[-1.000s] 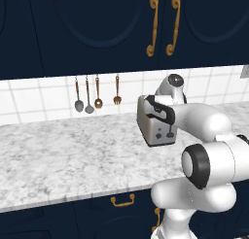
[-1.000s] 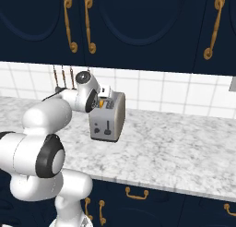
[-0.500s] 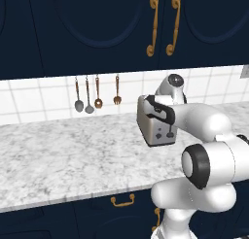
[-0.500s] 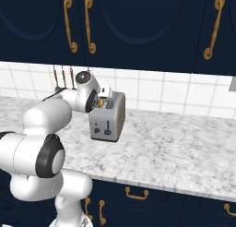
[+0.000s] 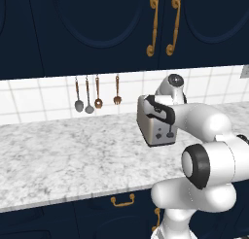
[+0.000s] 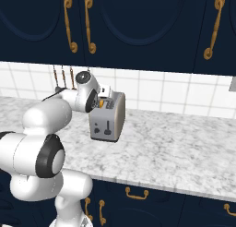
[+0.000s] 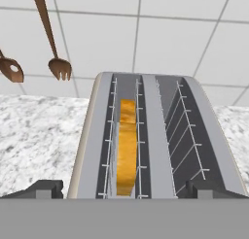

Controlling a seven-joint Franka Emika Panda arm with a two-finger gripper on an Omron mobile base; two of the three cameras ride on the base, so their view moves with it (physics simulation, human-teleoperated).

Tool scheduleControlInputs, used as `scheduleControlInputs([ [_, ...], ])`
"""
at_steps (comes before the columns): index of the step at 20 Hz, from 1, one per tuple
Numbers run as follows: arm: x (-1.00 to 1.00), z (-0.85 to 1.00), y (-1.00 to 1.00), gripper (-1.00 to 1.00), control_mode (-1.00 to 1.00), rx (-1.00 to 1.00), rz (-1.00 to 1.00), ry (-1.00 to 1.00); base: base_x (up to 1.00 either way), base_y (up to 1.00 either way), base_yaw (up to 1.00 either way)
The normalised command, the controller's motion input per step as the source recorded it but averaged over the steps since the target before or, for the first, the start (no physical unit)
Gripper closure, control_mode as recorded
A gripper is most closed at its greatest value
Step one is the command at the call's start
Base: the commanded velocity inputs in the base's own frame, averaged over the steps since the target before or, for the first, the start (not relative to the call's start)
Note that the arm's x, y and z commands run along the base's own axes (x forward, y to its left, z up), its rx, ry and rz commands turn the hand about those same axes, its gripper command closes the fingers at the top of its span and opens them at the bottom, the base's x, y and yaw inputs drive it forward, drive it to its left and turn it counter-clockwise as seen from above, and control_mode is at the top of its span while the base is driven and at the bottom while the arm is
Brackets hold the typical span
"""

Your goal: Start the toaster. Once the lever pops up, take the bread to the plate on the dining counter.

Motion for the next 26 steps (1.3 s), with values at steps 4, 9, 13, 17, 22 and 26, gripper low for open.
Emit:
scheduleControlInputs([
  [4, 0.0, 0.0, 0.0, -1.0, -1.0, 0.0, 0.0, 0.0, 0.0, 0.0, 0.0],
  [9, 0.0, 0.0, 0.0, -1.0, -1.0, 0.0, 0.0, 0.0, 0.0, 0.0, 0.0],
  [13, 0.0, 0.0, 0.0, -1.0, -1.0, 0.0, 0.0, 0.0, 0.0, 0.0, 0.0],
  [17, 0.0, 0.0, 0.0, -1.0, -1.0, 0.0, 0.0, 0.0, 0.0, 0.0, 0.0],
  [22, 0.0, 0.0, 0.0, -1.0, -1.0, 0.0, 0.0, 0.0, 0.0, 0.0, 0.0],
  [26, 0.0, 0.0, 0.0, -1.0, -1.0, 0.0, 0.0, 0.0, 0.0, 0.0, 0.0],
])
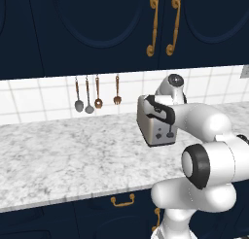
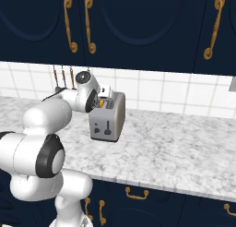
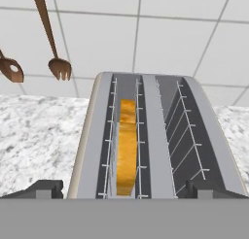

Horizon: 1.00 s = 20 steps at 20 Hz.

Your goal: Start the toaster. Once the lever pops up, take the bread to the plate on the dining counter.

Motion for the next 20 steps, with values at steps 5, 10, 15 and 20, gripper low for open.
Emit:
scheduleControlInputs([
  [5, 0.0, 0.0, 0.0, -1.0, -1.0, 0.0, 0.0, 0.0, 0.0, 0.0, 0.0],
  [10, 0.0, 0.0, 0.0, -1.0, -1.0, 0.0, 0.0, 0.0, 0.0, 0.0, 0.0],
  [15, 0.0, 0.0, 0.0, -1.0, -1.0, 0.0, 0.0, 0.0, 0.0, 0.0, 0.0],
  [20, 0.0, 0.0, 0.0, -1.0, -1.0, 0.0, 0.0, 0.0, 0.0, 0.0, 0.0],
])
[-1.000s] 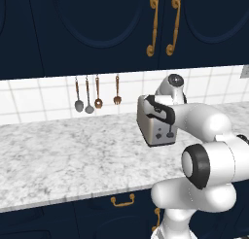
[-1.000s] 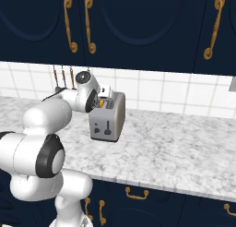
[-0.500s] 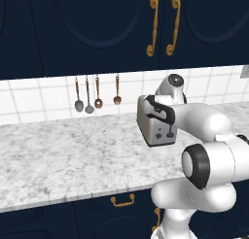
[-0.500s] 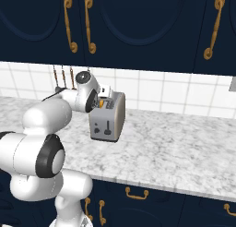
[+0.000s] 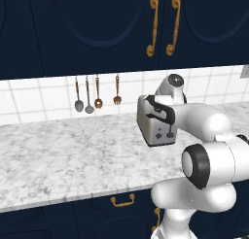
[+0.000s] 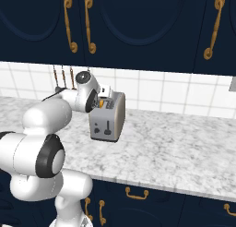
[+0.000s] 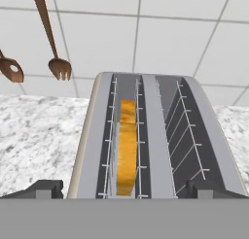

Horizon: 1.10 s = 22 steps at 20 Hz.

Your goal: Start the toaster. Once the lever pops up, take the bread to the plate on the dining counter.

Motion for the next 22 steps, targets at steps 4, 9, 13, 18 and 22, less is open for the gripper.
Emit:
scheduleControlInputs([
  [4, 0.0, 0.0, 0.0, -1.0, -1.0, 0.0, 0.0, 0.0, 0.0, 0.0, 0.0],
  [9, 0.0, 0.0, 0.0, -1.0, -1.0, 0.0, 0.0, 0.0, 0.0, 0.0, 0.0],
  [13, 0.0, 0.0, 0.0, -1.0, -1.0, 0.0, 0.0, 0.0, 0.0, 0.0, 0.0],
  [18, 0.0, 0.0, 0.0, -1.0, -1.0, 0.0, 0.0, 0.0, 0.0, 0.0, 0.0],
  [22, 0.0, 0.0, 0.0, -1.0, -1.0, 0.0, 0.0, 0.0, 0.0, 0.0, 0.0],
])
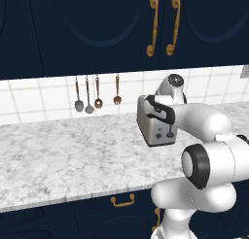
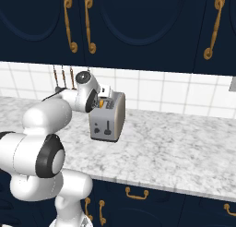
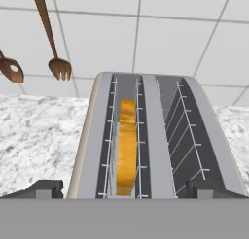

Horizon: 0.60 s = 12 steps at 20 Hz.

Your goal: Start the toaster. Once the lever pops up, take the bread to the plate on the dining counter.

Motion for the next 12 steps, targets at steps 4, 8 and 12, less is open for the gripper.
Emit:
scheduleControlInputs([
  [4, 0.0, 0.0, 0.0, -1.0, -1.0, 0.0, 0.0, 0.0, 0.0, 0.0, 0.0],
  [8, 0.0, 0.0, 0.0, -1.0, -1.0, 0.0, 0.0, 0.0, 0.0, 0.0, 0.0],
  [12, 0.0, 0.0, 0.0, -1.0, -1.0, 0.0, 0.0, 0.0, 0.0, 0.0, 0.0],
])
